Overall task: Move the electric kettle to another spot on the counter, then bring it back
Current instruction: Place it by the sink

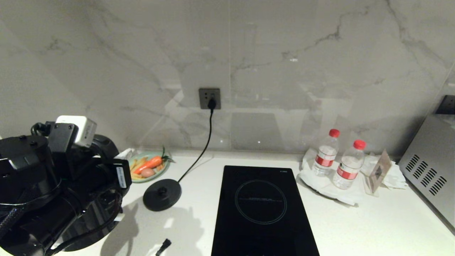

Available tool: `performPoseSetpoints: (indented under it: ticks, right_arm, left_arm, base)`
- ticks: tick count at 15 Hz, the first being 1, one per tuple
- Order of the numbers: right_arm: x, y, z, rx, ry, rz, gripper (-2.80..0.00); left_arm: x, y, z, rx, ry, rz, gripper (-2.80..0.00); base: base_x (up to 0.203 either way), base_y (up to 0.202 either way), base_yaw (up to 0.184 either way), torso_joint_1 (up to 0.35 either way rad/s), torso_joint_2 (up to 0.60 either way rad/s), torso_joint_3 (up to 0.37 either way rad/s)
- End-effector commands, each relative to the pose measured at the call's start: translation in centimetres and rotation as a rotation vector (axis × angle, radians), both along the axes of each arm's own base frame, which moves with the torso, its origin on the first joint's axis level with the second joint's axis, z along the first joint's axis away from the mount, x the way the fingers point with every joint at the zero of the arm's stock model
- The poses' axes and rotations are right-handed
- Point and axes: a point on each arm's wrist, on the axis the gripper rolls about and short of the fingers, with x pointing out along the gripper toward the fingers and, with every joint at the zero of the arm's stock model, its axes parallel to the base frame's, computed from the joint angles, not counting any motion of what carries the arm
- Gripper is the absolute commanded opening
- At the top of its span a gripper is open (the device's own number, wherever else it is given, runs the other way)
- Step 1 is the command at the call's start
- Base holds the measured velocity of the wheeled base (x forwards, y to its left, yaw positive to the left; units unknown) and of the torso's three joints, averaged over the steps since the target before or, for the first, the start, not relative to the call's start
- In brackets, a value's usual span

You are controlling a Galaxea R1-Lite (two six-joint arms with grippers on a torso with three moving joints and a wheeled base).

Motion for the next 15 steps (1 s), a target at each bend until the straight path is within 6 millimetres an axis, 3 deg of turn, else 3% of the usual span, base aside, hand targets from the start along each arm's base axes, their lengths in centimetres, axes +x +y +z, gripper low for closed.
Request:
performPoseSetpoints:
  ticks: [1, 8, 15]
  right_arm:
    - [0.0, 0.0, 0.0, 0.000, -0.001, -0.001, -2.80]
    - [0.0, 0.0, 0.0, -0.003, -0.001, 0.000, -2.80]
    - [0.0, 0.0, 0.0, -0.003, -0.001, 0.000, -2.80]
  left_arm:
    - [-0.8, 0.4, -0.5, -0.005, 0.009, 0.000, -2.80]
    - [-6.4, 3.0, -2.8, -0.058, 0.012, -0.025, -2.80]
    - [-8.5, 4.1, -5.1, -0.091, 0.058, -0.009, -2.80]
  base:
    - [0.000, 0.000, 0.000, 0.005, 0.00, 0.089]
    - [0.000, 0.000, 0.000, 0.000, 0.00, 0.010]
    - [0.000, 0.000, 0.000, 0.004, 0.00, 0.000]
